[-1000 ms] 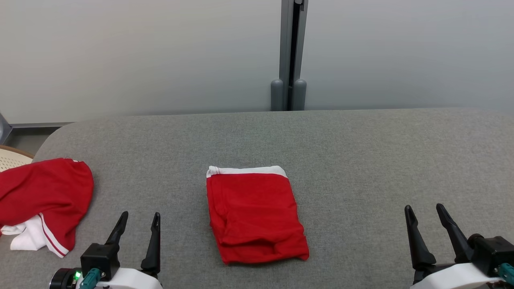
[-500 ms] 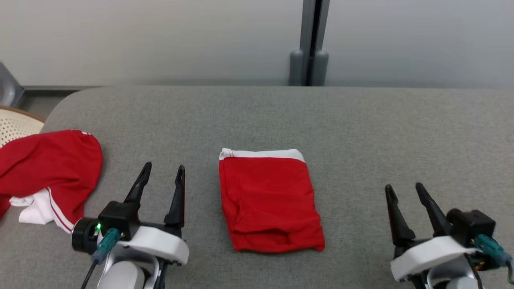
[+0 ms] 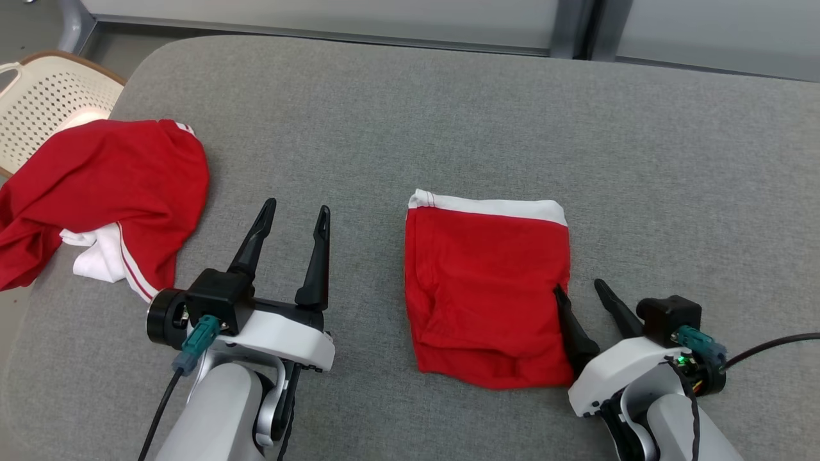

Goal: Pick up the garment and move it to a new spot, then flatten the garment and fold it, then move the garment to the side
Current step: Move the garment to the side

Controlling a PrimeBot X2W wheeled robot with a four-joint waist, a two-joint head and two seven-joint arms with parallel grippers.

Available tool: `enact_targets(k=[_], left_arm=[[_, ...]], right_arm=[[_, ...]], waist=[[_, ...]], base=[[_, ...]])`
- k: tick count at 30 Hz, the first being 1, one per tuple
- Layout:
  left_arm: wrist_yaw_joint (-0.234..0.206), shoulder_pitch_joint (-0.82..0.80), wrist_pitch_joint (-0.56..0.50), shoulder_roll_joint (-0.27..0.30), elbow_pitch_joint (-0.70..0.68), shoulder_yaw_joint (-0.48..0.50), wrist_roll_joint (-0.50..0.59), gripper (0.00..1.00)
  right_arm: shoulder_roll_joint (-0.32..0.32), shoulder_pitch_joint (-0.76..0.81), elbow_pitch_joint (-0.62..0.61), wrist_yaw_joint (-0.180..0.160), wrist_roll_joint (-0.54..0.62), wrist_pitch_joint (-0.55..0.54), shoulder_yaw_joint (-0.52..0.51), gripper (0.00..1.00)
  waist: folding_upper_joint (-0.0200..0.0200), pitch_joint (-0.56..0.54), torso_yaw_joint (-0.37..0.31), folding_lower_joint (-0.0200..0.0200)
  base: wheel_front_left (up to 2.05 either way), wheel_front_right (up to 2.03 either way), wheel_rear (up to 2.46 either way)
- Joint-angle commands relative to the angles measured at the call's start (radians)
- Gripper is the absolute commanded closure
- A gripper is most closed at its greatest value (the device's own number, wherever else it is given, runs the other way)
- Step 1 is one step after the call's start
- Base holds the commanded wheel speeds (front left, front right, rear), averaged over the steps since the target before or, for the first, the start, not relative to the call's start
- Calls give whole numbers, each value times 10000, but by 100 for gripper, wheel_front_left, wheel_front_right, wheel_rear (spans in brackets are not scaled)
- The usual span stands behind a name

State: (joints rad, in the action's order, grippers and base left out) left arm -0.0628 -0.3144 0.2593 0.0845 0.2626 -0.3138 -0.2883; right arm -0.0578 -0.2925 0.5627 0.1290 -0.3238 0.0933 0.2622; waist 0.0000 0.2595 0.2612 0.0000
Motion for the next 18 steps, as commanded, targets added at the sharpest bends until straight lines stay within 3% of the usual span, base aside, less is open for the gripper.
enact_targets(k=[1,2,4,7,18], left_arm=[[20,-147,46,44,21,32,78,0],[34,-180,52,16,64,37,72,0],[41,-256,65,-18,102,66,88,0],[51,-287,70,-62,41,143,160,0],[160,-49,67,-134,-113,310,376,0]], right_arm=[[108,131,322,35,-124,-126,176,0],[125,123,495,45,-271,-106,355,3],[173,119,757,46,-467,-85,655,55],[191,19,995,52,-742,41,920,100],[-149,-307,1267,29,-769,429,1242,100]], waist=[[0,128,132,0],[0,140,149,0],[0,153,173,0],[0,154,189,0],[0,16,-101,0]], base=[[0,0,0],[0,0,0],[0,0,0],[0,0,0],[0,0,0]])
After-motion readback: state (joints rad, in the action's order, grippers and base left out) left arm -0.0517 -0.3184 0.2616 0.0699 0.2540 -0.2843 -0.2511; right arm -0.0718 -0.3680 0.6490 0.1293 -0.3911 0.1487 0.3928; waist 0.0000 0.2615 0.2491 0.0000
